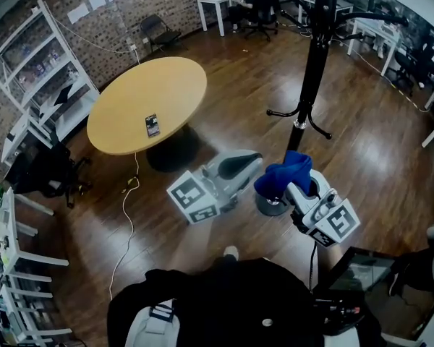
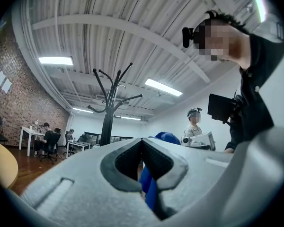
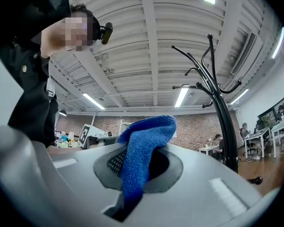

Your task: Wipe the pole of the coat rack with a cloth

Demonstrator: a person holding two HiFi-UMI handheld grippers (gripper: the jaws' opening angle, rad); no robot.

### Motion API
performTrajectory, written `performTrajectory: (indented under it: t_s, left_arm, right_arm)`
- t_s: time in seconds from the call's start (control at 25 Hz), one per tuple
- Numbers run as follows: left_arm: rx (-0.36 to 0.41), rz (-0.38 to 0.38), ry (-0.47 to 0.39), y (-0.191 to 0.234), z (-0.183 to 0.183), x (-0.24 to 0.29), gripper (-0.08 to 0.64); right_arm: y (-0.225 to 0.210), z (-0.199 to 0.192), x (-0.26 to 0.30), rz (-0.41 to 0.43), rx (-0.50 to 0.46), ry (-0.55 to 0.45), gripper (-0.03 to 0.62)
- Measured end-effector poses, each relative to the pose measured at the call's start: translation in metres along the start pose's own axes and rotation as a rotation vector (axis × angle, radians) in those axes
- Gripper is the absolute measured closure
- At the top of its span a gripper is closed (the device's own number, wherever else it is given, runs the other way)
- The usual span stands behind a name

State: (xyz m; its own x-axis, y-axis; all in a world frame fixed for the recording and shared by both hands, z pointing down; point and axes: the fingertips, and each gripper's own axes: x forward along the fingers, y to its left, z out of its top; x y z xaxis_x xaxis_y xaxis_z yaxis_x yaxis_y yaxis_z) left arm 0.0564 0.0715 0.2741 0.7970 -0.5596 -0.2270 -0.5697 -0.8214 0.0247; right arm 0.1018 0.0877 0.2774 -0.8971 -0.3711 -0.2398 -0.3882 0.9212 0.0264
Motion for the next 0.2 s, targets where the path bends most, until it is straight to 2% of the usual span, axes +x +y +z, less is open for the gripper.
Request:
performTrajectory:
  t_s: [0.2]
  left_arm:
    - [0.008, 0.004, 0.002, -0.0018, 0.0017, -0.0015, 0.558]
  right_arm:
    - [0.0055, 0.0039, 0.0006, 0.021, 0.007, -0.011, 0.575]
